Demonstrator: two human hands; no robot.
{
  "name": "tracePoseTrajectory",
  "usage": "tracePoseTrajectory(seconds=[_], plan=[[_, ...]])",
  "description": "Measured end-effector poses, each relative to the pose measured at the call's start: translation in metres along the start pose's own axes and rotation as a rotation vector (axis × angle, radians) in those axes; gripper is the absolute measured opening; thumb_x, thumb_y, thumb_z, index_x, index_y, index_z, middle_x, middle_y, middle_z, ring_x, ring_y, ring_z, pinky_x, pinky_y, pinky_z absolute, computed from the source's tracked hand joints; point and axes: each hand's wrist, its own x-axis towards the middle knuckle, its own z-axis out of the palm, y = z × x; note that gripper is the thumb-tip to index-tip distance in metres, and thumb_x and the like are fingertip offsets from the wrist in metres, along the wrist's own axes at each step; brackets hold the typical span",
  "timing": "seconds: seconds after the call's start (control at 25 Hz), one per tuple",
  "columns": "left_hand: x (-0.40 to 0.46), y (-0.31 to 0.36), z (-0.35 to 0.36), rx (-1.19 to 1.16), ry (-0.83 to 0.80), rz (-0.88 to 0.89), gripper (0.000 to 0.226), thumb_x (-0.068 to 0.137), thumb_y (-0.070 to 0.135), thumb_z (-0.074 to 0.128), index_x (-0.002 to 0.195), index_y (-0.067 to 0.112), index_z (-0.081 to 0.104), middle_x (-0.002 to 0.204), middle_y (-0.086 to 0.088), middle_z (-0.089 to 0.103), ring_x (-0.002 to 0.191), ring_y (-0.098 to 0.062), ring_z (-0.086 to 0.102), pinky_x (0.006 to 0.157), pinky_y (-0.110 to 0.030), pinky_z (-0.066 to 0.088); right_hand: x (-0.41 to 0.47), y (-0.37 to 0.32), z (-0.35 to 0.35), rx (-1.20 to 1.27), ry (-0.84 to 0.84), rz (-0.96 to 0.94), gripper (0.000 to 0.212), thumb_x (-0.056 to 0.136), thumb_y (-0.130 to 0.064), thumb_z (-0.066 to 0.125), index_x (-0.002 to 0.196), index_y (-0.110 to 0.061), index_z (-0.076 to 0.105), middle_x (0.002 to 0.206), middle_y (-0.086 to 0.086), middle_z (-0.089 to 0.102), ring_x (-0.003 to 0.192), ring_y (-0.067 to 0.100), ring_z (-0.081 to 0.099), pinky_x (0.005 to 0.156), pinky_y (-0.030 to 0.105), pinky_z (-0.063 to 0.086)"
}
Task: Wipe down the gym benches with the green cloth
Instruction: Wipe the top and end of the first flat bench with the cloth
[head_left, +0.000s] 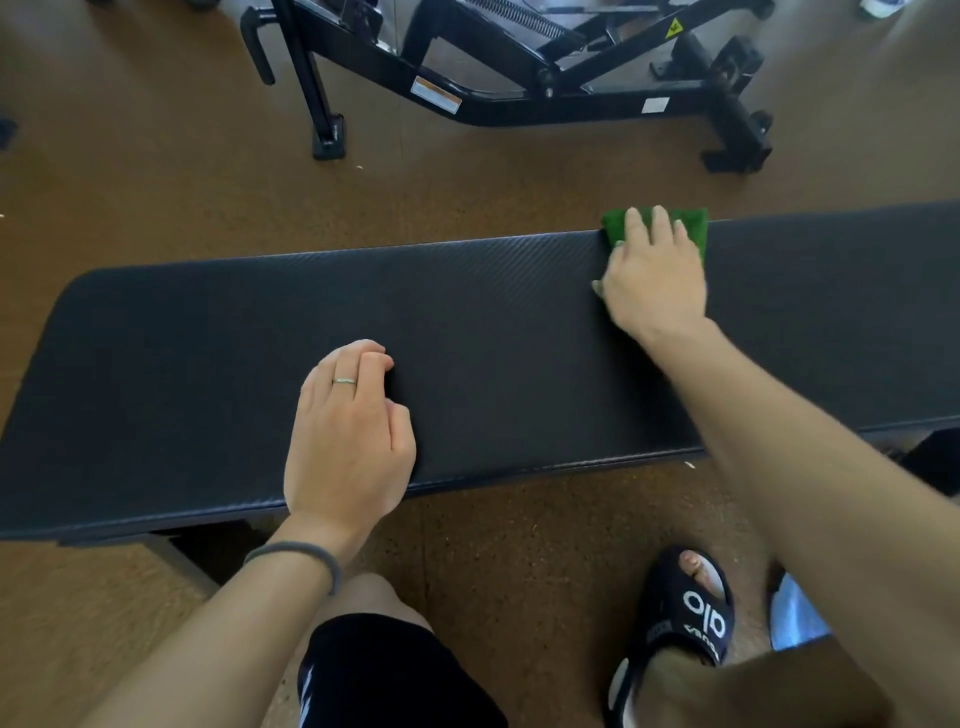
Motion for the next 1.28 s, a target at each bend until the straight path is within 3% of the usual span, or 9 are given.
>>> tracePoseTrajectory(seconds=[0.08, 0.2, 0.32, 0.52, 0.68, 0.92, 1.08, 1.16, 1.28], plan=[[-0.001, -0.001, 0.001, 0.003, 0.001, 0.002, 0.042, 0.092, 0.021, 0.033, 0.122, 0.005, 0.058, 0.133, -0.011, 0.058, 0.127, -0.03, 0.051, 0.114, -0.047, 0.041, -0.029, -0.059, 0.008, -0.036, 0.013, -0.218, 0.08, 0.094, -0.05, 0.056, 0.154, 0.001, 0.039, 0.165, 0.024, 0.029, 0.152, 0.043, 0.026, 0.124, 0.054, 0.022], [0.0, 0.0, -0.001, 0.016, -0.012, 0.009, 0.04, 0.092, 0.017, 0.036, 0.122, 0.004, 0.058, 0.133, -0.012, 0.058, 0.126, -0.032, 0.051, 0.112, -0.048, 0.041, -0.088, -0.133, 0.009, 0.127, -0.014, -0.395, 0.067, 0.102, -0.038, 0.051, 0.16, -0.011, 0.033, 0.169, 0.017, 0.025, 0.156, 0.038, 0.022, 0.127, 0.049, 0.017], [-0.001, -0.001, -0.002, 0.001, -0.015, 0.019, 0.037, 0.092, 0.015, 0.039, 0.122, 0.005, 0.058, 0.134, -0.011, 0.057, 0.125, -0.03, 0.05, 0.112, -0.045, 0.04, -0.082, -0.119, 0.005, 0.14, -0.036, -0.479, 0.061, 0.106, -0.033, 0.043, 0.162, -0.015, 0.028, 0.17, 0.014, 0.022, 0.157, 0.034, 0.02, 0.128, 0.046, 0.017], [-0.001, -0.003, -0.002, -0.021, -0.012, 0.012, 0.033, 0.094, 0.015, 0.04, 0.121, 0.008, 0.057, 0.132, -0.008, 0.057, 0.123, -0.027, 0.05, 0.111, -0.04, 0.04, -0.049, -0.065, 0.001, 0.104, -0.015, -0.183, 0.061, 0.108, -0.035, 0.038, 0.163, -0.011, 0.025, 0.171, 0.017, 0.018, 0.157, 0.036, 0.019, 0.128, 0.046, 0.014], [0.0, -0.021, -0.016, 0.02, -0.018, 0.062, 0.031, 0.09, 0.015, 0.043, 0.113, 0.007, 0.062, 0.12, -0.012, 0.061, 0.107, -0.034, 0.056, 0.094, -0.047, 0.046, -0.157, -0.131, 0.005, 0.113, 0.035, -0.36, 0.083, 0.094, -0.042, 0.062, 0.162, -0.009, 0.026, 0.169, 0.02, 0.023, 0.155, 0.039, 0.024, 0.127, 0.05, 0.02], [-0.007, -0.091, -0.046, 0.066, 0.031, -0.198, 0.029, 0.094, 0.01, 0.05, 0.121, 0.009, 0.061, 0.13, -0.011, 0.058, 0.12, -0.036, 0.051, 0.104, -0.051, 0.041, -0.193, -0.127, 0.01, 0.132, 0.04, -0.538, 0.053, 0.106, -0.03, 0.038, 0.158, -0.016, 0.039, 0.165, 0.013, 0.035, 0.153, 0.031, 0.034, 0.126, 0.046, 0.027], [-0.008, -0.086, -0.04, 0.035, 0.053, -0.179, 0.029, 0.093, 0.01, 0.05, 0.12, 0.009, 0.059, 0.129, -0.007, 0.057, 0.123, -0.032, 0.049, 0.109, -0.047, 0.038, -0.18, -0.048, 0.005, 0.094, 0.107, -0.232, 0.056, 0.106, -0.032, 0.027, 0.157, -0.013, 0.04, 0.165, 0.015, 0.035, 0.152, 0.033, 0.034, 0.126, 0.045, 0.028], [-0.007, -0.088, -0.038, 0.024, 0.062, -0.186, 0.029, 0.093, 0.009, 0.049, 0.119, 0.009, 0.06, 0.128, -0.007, 0.057, 0.123, -0.031, 0.049, 0.11, -0.046, 0.038, -0.193, -0.087, 0.008, 0.06, 0.124, -0.247, 0.059, 0.103, -0.032, 0.029, 0.157, -0.01, 0.04, 0.165, 0.018, 0.035, 0.151, 0.037, 0.035, 0.125, 0.049, 0.027], [-0.007, -0.09, -0.039, 0.004, 0.064, -0.187, 0.03, 0.092, 0.008, 0.046, 0.118, 0.01, 0.06, 0.128, -0.005, 0.058, 0.122, -0.028, 0.049, 0.107, -0.043, 0.038, -0.219, -0.188, 0.021, 0.095, 0.035, -0.565, 0.058, 0.105, -0.032, 0.038, 0.16, -0.014, 0.034, 0.168, 0.016, 0.029, 0.154, 0.037, 0.029, 0.127, 0.049, 0.023]])
